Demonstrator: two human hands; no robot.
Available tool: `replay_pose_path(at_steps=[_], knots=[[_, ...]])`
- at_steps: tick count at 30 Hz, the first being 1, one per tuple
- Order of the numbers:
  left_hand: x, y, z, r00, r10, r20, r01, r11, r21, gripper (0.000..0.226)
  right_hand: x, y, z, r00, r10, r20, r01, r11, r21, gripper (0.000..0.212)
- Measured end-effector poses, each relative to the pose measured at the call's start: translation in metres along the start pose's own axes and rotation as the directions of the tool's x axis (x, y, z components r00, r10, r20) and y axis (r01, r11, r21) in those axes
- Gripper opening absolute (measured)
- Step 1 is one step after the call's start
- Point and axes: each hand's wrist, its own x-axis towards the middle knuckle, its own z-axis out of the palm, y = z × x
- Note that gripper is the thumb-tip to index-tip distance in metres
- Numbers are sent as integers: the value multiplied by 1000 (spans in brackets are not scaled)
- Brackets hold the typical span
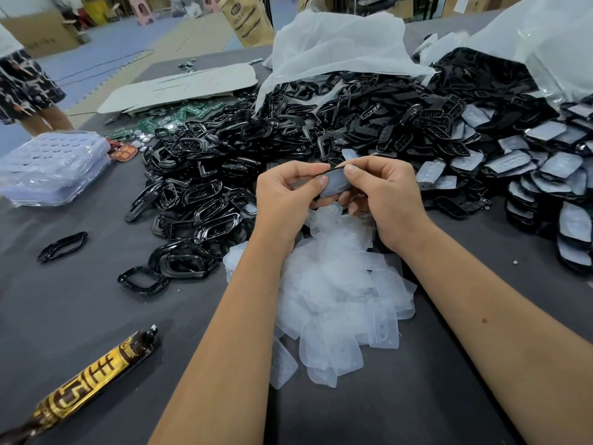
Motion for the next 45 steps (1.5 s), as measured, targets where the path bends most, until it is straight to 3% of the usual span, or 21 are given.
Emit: replay_pose_path(at_steps=[9,20,30,33,37,41,45], knots=[[1,0,-1,1000,-2,5,1,999,36,14,-2,3,1,997,-52,-50,51,998,-36,13],[2,-2,-2,1000,3,-14,-2,999,41,23,-3,3,-1,996,-78,33,80,993,-85,16],[2,-2,-2,1000,12,14,-13,999,50,22,-1,1,1,1000,-18,-12,17,1000,-19,20],[2,-1,-2,1000,5,12,-6,998,62,22,-4,3,4,993,-94,-75,80,982,-171,20],[2,-1,-3,1000,-14,7,14,998,57,21,-6,5,8,956,-268,-121,177,853,-491,18],[3,-3,-3,999,-42,-15,42,997,62,20,-4,5,7,961,-256,-104,165,835,-526,20],[4,-2,-4,997,-59,-40,60,998,21,21,-7,2,8,916,-394,-70,284,764,-580,12]])
